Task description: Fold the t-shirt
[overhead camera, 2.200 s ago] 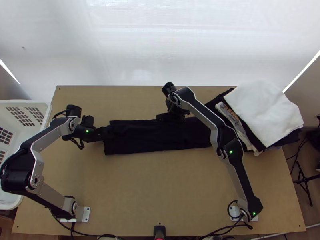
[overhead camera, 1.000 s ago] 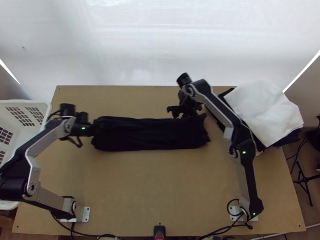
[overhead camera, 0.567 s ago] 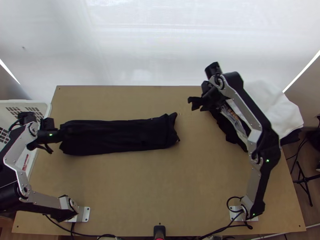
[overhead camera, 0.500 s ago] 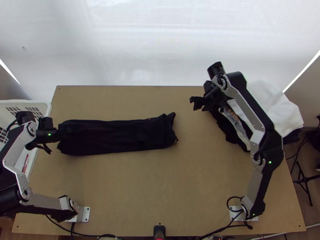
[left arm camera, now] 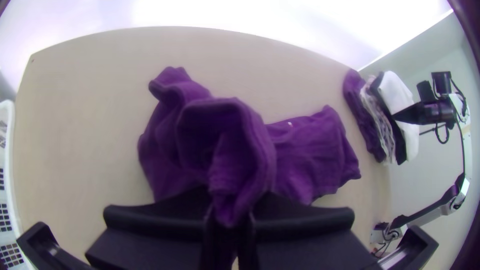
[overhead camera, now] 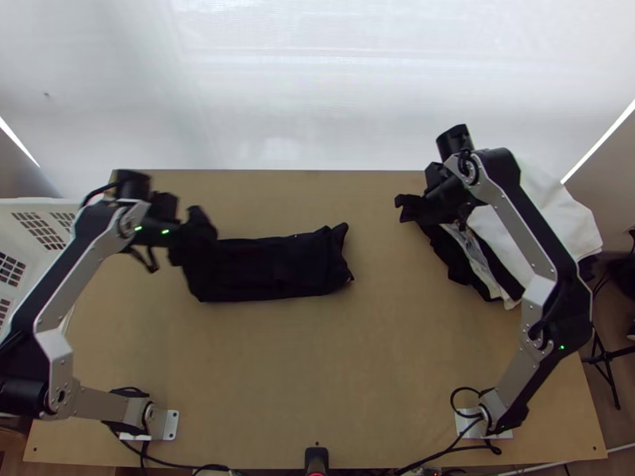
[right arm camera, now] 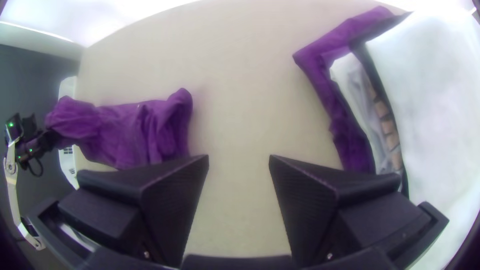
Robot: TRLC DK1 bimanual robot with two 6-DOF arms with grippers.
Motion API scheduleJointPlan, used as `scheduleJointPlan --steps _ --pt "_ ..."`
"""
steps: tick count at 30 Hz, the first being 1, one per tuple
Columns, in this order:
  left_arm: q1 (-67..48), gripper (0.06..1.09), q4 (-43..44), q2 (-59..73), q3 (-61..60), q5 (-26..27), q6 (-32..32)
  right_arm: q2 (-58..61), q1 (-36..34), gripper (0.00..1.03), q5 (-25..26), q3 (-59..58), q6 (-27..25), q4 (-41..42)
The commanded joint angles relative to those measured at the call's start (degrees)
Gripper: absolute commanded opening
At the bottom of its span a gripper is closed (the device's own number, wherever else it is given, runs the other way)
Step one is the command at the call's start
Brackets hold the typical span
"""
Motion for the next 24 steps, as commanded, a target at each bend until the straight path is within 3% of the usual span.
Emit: scheduleJointPlan --steps 1,13,20,21,22,23,24 --pt "-16.07 0.09 -1.46 8.19 12.72 -1.81 -7.45 -4.52 -2.07 0.58 0.01 -2.79 0.5 0.21" --pt "-29.69 0.09 -3.49 27.44 32.05 -2.51 -15.45 -11.46 -4.88 0.58 0.01 -9.2 0.94 0.21" --pt "-34.7 0.09 -3.75 35.44 42.6 -2.69 -16.5 -14.45 -4.79 0.58 0.01 -12.72 2.09 1.01" --pt "-35.31 0.17 -3.84 36.32 44.88 -2.51 -16.68 -14.71 -4.7 0.58 0.01 -13.25 2.26 1.01" --pt "-35.75 0.44 -3.84 37.11 46.99 -2.51 -16.77 -15.06 -4.62 0.58 0.01 -13.77 2.44 1.27" --pt "-36.19 0.81 -4.28 37.99 49.63 -2.25 -16.86 -15.42 -4.62 0.58 0.01 -14.48 2.61 1.8" --pt "-36.72 1.07 -4.89 38.43 52.18 -1.37 -16.86 -15.86 -4.53 0.58 0.01 -15.35 2.7 2.41"
